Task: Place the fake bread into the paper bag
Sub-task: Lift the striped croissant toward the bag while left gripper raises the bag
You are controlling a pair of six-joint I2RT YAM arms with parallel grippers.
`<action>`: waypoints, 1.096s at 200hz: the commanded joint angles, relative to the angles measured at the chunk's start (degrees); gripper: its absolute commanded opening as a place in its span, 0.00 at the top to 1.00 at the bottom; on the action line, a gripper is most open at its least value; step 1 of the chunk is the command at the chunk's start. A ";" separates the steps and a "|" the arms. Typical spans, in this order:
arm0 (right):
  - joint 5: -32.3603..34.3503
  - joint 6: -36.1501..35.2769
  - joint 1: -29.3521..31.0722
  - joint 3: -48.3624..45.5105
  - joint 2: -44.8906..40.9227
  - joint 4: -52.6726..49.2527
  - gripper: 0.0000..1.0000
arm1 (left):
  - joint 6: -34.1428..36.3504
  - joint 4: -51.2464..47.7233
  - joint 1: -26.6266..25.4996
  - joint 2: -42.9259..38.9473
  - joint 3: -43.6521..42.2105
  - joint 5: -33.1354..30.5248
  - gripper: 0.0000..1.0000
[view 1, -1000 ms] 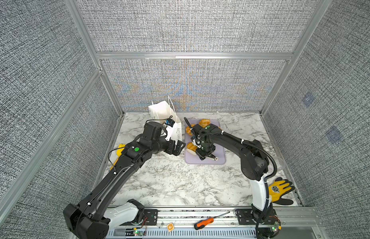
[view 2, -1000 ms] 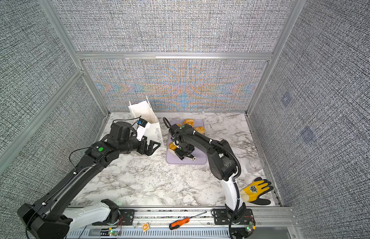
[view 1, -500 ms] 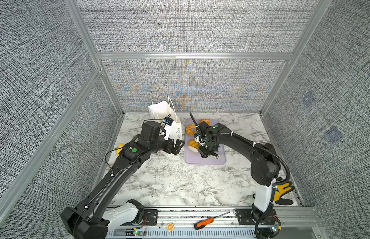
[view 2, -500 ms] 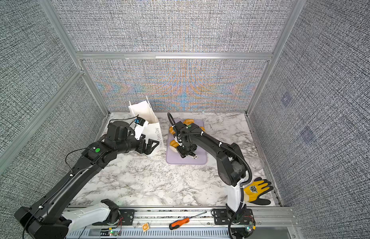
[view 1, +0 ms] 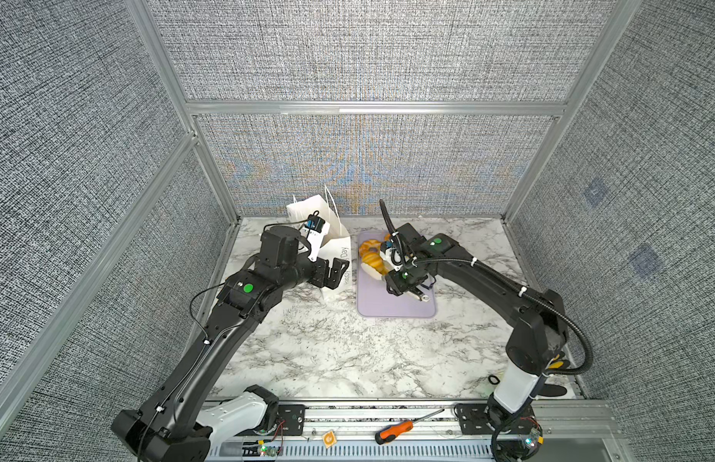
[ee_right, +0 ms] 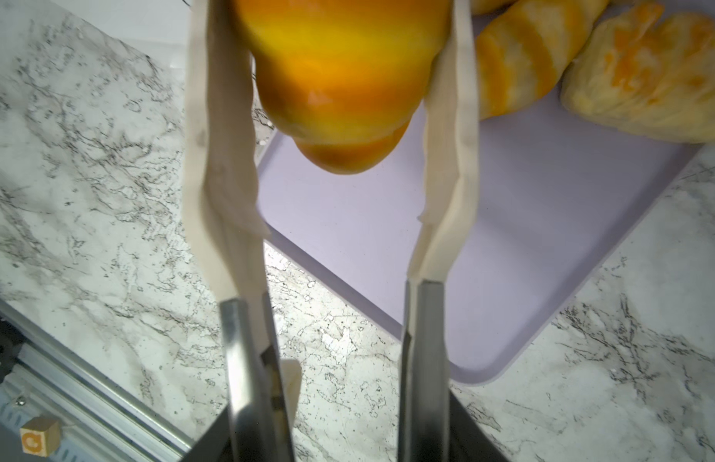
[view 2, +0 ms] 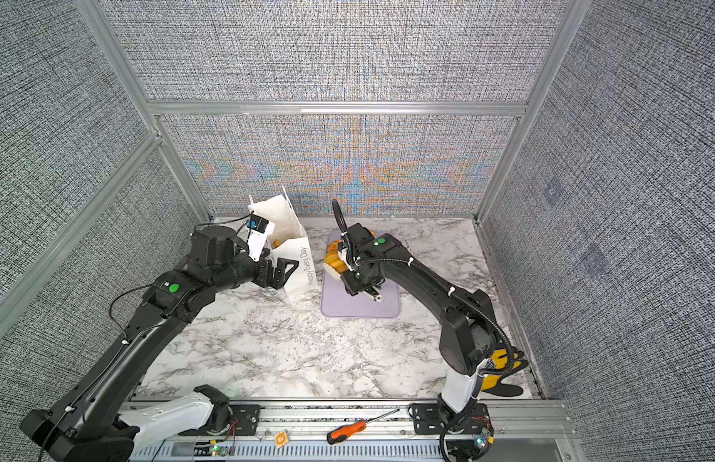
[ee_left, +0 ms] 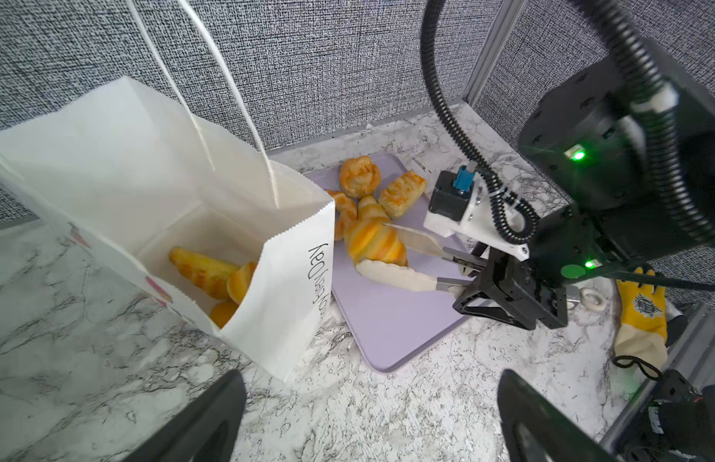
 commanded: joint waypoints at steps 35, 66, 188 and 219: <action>-1.33 2.21 0.14 2.81 -4.31 2.11 0.47 | 1.42 -1.35 2.81 0.18 3.27 2.26 0.01; -2.57 2.86 0.23 4.94 -6.29 3.68 0.47 | 2.12 -2.24 3.91 0.83 5.26 2.57 0.01; -3.79 2.63 5.94 15.18 -6.04 8.92 0.47 | 2.37 -2.30 5.77 0.88 7.96 3.10 0.01; -4.74 2.13 7.42 20.44 -1.82 8.99 0.46 | 2.28 -2.12 6.34 0.53 8.23 2.50 0.01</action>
